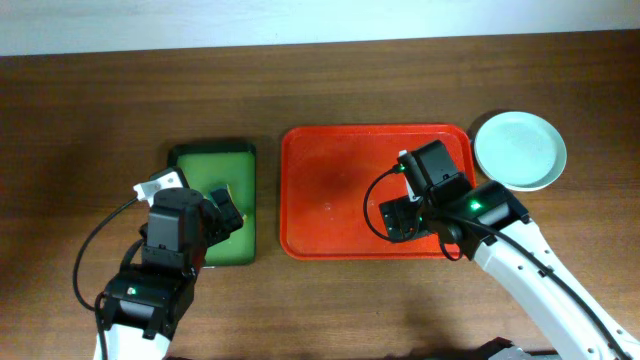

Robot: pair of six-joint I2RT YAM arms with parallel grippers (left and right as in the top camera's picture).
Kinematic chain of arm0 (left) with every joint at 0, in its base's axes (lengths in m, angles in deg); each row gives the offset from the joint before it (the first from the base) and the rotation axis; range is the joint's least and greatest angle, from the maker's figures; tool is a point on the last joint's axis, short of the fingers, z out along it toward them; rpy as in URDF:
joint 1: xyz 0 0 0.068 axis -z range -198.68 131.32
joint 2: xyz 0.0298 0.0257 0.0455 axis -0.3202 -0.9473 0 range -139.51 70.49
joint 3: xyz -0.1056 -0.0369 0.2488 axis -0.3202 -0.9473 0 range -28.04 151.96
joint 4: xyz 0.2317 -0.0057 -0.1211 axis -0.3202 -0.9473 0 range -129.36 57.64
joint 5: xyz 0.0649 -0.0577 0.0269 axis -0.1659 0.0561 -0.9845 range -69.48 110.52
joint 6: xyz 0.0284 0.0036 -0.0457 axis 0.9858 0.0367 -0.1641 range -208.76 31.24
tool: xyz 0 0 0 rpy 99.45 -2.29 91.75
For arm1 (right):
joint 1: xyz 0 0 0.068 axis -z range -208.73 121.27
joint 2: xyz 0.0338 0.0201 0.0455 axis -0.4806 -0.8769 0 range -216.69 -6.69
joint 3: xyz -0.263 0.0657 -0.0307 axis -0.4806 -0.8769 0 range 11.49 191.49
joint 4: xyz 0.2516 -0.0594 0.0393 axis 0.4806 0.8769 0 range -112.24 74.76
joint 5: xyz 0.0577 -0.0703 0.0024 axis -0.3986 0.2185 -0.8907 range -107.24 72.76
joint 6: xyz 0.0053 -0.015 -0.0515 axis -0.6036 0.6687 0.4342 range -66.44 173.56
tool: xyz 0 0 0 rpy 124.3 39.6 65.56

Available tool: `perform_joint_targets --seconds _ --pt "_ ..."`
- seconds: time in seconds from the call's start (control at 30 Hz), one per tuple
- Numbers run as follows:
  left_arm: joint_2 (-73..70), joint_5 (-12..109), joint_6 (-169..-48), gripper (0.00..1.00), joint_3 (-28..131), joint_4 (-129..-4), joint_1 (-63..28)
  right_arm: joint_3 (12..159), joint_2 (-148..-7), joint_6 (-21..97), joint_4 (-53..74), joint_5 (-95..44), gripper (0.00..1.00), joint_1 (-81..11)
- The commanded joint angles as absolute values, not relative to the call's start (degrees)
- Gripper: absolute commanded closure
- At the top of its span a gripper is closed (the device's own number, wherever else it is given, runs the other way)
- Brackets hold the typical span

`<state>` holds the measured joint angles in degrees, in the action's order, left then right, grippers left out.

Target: Clean dirty plates on tray and stack at the side

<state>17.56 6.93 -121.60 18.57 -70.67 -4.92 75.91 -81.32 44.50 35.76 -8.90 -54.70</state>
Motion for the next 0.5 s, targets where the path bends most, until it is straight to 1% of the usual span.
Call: perform_joint_targets --seconds 0.0,0.03,0.13,0.17,0.23,0.27,0.3,0.4,0.47 --pt "17.69 6.15 -122.19 0.01 18.07 -70.78 -4.79 75.08 -79.63 44.11 33.14 -7.94 0.02 -54.24" --pt "17.69 6.15 -122.19 0.01 18.07 -70.75 -4.79 73.11 -76.90 44.09 29.99 -8.66 0.01 -51.58" --pt "17.69 6.15 -122.19 0.01 18.07 -70.78 -4.79 60.18 -64.86 46.25 17.01 -18.87 0.02 -40.41" --pt "17.69 6.15 -122.19 0.00 18.07 -70.78 -4.79 52.79 -57.69 48.44 9.20 -23.65 0.02 -35.73" --pt "17.69 6.15 -122.19 0.01 18.07 -70.78 -4.79 42.06 -44.71 48.81 1.29 -27.81 0.02 -29.72" --pt "17.69 6.15 -122.19 0.01 18.07 -70.78 -4.79 36.13 -35.33 48.81 -1.64 -29.32 0.01 -26.73" --pt "17.69 6.15 -122.19 0.01 18.07 -70.78 -4.79 32.42 -28.05 48.81 -2.88 -29.29 0.01 -25.52" --pt "17.69 6.15 -122.19 0.01 18.07 -70.78 -4.79 26.21 -13.01 48.81 -3.93 -28.62 0.01 -25.33" --pt "17.69 6.15 -122.19 0.01 18.07 -70.78 -4.79 24.85 -10.68 48.83 -4.89 -28.59 0.02 -25.33"
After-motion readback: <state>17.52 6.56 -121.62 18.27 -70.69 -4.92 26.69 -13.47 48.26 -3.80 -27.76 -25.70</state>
